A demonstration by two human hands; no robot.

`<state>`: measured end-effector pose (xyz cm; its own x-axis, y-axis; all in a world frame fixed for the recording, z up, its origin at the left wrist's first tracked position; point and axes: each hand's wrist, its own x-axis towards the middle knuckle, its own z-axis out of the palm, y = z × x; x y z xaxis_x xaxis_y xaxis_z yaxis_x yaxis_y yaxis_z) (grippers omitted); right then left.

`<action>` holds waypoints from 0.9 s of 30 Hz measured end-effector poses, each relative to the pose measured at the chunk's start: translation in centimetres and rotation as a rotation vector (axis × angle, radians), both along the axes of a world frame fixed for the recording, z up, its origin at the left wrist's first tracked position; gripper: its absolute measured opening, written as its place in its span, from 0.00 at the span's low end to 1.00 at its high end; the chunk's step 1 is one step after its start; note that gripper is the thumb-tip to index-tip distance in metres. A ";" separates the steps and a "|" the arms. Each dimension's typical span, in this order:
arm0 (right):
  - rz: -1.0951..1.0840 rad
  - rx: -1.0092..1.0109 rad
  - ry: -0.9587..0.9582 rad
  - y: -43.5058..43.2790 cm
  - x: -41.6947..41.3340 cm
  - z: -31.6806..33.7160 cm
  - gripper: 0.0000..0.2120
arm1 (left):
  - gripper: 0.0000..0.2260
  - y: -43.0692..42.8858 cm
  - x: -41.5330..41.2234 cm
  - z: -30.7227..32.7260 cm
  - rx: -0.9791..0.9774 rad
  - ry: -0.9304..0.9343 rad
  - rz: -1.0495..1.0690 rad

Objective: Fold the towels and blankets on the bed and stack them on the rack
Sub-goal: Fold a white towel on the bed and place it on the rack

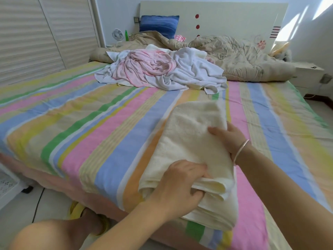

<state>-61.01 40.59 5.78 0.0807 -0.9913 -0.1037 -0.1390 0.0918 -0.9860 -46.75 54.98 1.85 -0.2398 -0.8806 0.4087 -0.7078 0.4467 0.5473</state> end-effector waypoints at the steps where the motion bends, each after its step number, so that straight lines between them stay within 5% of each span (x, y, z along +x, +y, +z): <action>1: 0.001 -0.073 0.017 0.3 0.0 0.4 0.09 | 0.08 0.1 0.2 0.1 0.034 0.059 0.038; 4: -0.107 -0.144 0.039 1.6 -1.1 0.5 0.10 | 0.07 0.6 0.3 0.8 0.179 0.192 0.045; 8: -0.235 0.078 0.117 2.2 -3.8 -4.3 0.11 | 0.21 0.1 0.2 2.4 0.482 0.030 -0.064; 11: -0.275 0.192 0.119 1.9 -4.5 -6.4 0.20 | 0.21 -2.8 0.7 2.7 0.198 -0.055 0.139; 14: -0.267 0.137 0.135 1.3 -4.2 -5.5 0.36 | 0.37 -5.5 1.1 1.0 0.160 -0.311 0.242; 16: -0.267 -0.059 0.381 0.8 -3.8 -4.5 0.44 | 0.45 -5.7 0.0 -1.2 0.280 -0.485 0.235; 20: -0.148 -0.490 0.794 0.5 -1.5 -2.4 0.38 | 0.47 -4.9 -1.6 -3.8 0.315 -0.602 0.244; 27: 0.285 -0.628 1.339 -3.5 6.1 -2.7 0.30 | 0.47 -5.0 -1.3 -4.0 0.274 -0.572 0.240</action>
